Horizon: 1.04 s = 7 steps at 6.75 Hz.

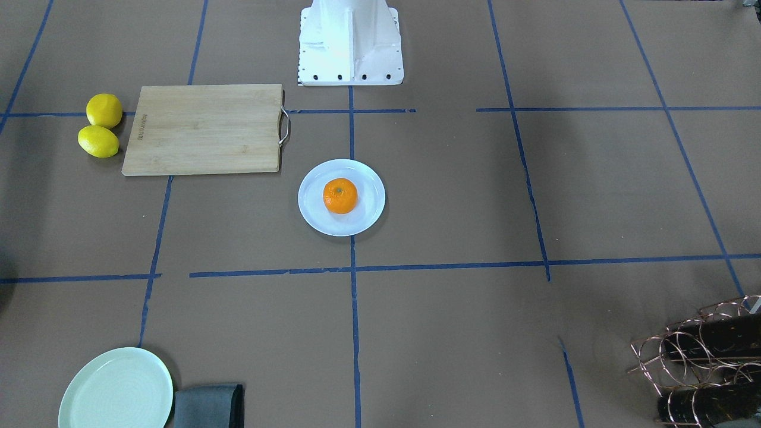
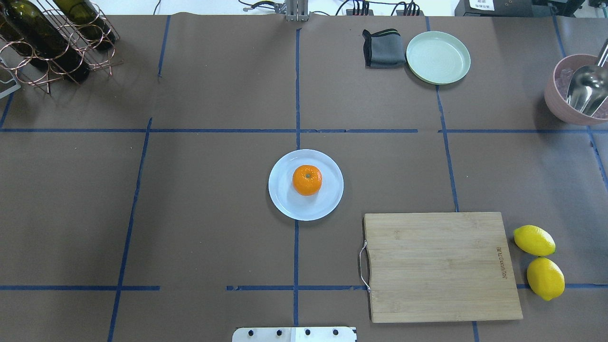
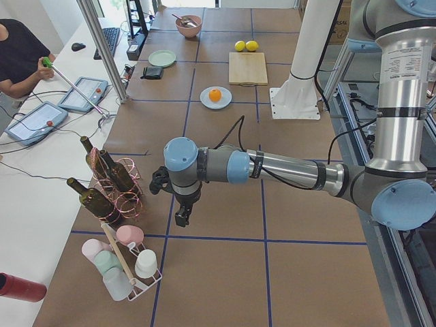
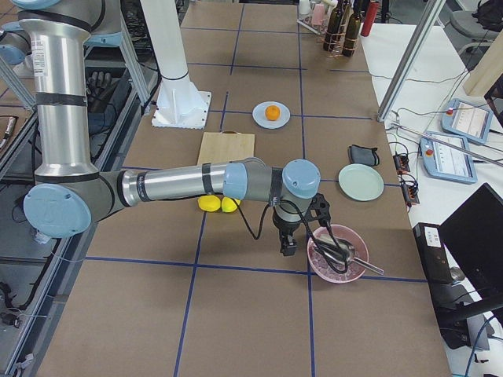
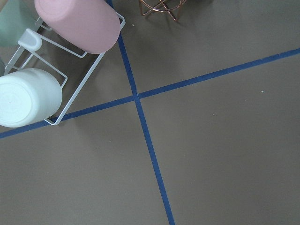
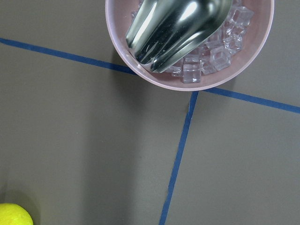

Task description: Pick orange to plate

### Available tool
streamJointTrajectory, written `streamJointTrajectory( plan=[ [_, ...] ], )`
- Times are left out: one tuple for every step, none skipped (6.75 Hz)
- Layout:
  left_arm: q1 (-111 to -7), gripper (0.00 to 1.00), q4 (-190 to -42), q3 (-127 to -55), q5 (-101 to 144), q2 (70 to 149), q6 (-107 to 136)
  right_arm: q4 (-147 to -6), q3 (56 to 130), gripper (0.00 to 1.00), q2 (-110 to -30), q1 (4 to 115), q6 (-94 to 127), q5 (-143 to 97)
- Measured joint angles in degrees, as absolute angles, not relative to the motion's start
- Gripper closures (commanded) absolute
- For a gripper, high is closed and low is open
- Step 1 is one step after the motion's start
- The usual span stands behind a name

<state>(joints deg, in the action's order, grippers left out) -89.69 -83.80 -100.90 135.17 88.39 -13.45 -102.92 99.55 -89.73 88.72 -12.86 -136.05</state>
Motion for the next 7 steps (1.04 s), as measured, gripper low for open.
streamJointTrajectory(
  plan=[
    [-89.66, 0.00, -83.83, -101.01, 135.17, 88.33, -13.45, -102.85, 99.69, 0.00, -89.73, 87.93, -10.62, -135.98],
    [-89.66, 0.00, -83.89, -101.13, 135.18, 88.25, -13.47, -102.81, 99.78, 0.00, -89.73, 87.38, -9.38, -135.92],
    [-89.65, 0.00, -83.97, -101.18, 135.20, 88.20, -13.49, -102.80, 99.82, 0.00, -89.74, 87.11, -8.92, -135.91],
    [-89.65, 0.00, -84.03, -101.22, 135.24, 88.14, -13.47, -102.48, 99.84, 0.00, -89.76, 86.99, -8.75, -135.96],
    [-89.65, 0.00, -84.08, -101.19, 135.25, 88.10, -13.47, -101.87, 99.84, 0.00, -89.79, 86.96, -8.64, -136.02],
    [-89.65, 0.00, -84.10, -101.13, 135.26, 88.05, -13.51, -101.52, 99.84, 0.00, -89.79, 86.93, -8.59, -136.02],
    [-89.65, 0.00, -84.15, -101.12, 135.26, 87.87, -13.53, -101.40, 99.93, 0.00, -89.77, 86.93, -8.55, -136.01]
  ],
)
